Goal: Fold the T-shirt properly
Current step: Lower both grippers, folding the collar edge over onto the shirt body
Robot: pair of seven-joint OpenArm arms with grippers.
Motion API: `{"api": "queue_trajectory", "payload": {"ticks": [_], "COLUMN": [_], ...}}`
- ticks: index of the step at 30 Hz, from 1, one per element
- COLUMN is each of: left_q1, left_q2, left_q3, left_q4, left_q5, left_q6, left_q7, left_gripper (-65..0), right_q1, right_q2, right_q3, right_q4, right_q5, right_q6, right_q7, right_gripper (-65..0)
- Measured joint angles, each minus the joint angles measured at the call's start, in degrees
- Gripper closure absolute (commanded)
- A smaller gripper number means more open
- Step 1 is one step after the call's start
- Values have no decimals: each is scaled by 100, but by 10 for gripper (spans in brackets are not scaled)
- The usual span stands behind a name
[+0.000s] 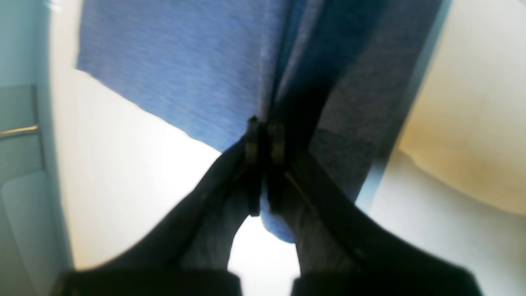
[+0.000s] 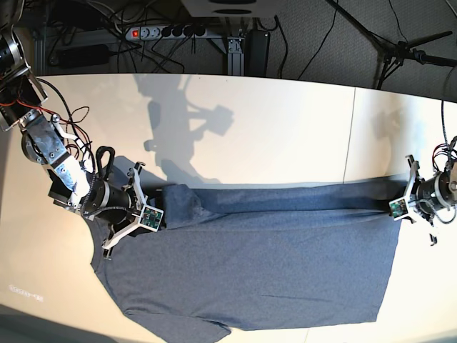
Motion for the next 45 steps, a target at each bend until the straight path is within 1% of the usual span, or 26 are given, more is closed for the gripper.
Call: {"api": "queue_trajectory", "payload": {"ticks": [4, 8, 12, 15, 16, 19, 20, 21, 22, 23, 26, 28, 29, 30, 31, 33, 34, 37, 39, 41, 43, 45], "left_q1": [-442, -909, -1161, -1217, -1217, -1217, -1217, -1217, -1217, -1215, -1217, -1217, -1217, -1217, -1217, -1215, -1217, -1215, -1215, -1217, -1213, -1176], "left_q2": [96, 278, 466, 560, 575, 586, 586, 586, 588, 590, 575, 575, 573, 573, 570, 551, 535, 509, 511, 511, 509, 509], "left_q3": [483, 772, 1025, 1069, 1069, 1073, 1073, 1073, 1073, 1073, 1073, 1073, 1073, 1073, 1073, 1073, 1073, 1073, 1073, 1073, 1073, 1073], "left_q4": [-317, -796, -1071, -1119, -1119, -1121, -1121, -1121, -1119, -1121, -1126, -1126, -1126, -1119, -1080, -933, -844, -560, -354, -160, -15, 66], "left_q5": [39, 55, 76, 81, 81, 66, -22, -243, -496, -752, -1220, -1462, -1622, -1749, -1864, -2061, -2153, -2374, -2494, -2566, -2715, -2876], "left_q6": [96, 181, 175, 173, 173, 173, 175, 181, 267, 407, 647, 800, 815, 820, 820, 817, 804, 804, 802, 798, 748, 669], "left_q7": [-79, -85, -68, -72, -70, -70, -48, 81, 286, 511, 866, 1043, 1069, 1078, 1080, 1202, 1285, 1491, 1652, 1867, 2061, 2120], "left_gripper": [0, 0, 0, 0, -27, -185, -246, -300, -340, -360, -361, -361, -361, -361, -361, -361, -361, -361, -361, -361, -361, -361], "right_q1": [48, 46, 46, 44, 46, 46, 44, 46, 46, 46, 46, 101, 155, 236, 313, 417, 426, 411, 407, 358, 184, -111], "right_q2": [-192, -308, -382, -404, -404, -404, -400, -400, -400, -400, -400, -400, -409, -411, -413, -411, -389, -201, -39, 144, 317, 459], "right_q3": [-2, -7, -7, -7, -7, -7, -7, -7, -7, -7, -7, -7, -9, -7, 9, 170, 280, 492, 555, 575, 590, 588], "right_q4": [-173, -328, -409, -459, -466, -511, -520, -520, -525, -533, -544, -544, -544, -544, -520, -398, -280, 164, 439, 608, 695, 699], "right_q5": [-28, -157, -179, -181, -179, -181, -181, -221, -232, -225, -212, 105, 264, 444, 599, 931, 1207, 2170, 2452, 2656, 2662, 2653], "right_q6": [7, 17, 22, 22, 22, 22, 22, 22, 22, 22, 20, 20, 22, 20, 20, 20, 20, 22, 22, 22, 22, 24], "right_q7": [4, -13, 0, 0, 0, 24, 96, 160, 238, 306, 404, 437, 433, 354, 127, -507, -879, -1882, -2317, -2426, -2444, -2481], "right_gripper": [0, 0, 0, 0, 0, 0, -119, -247, -362, -446, -449, -449, -449, -449, -449, -448, -447, -447, -447, -447, -447, -447]}}
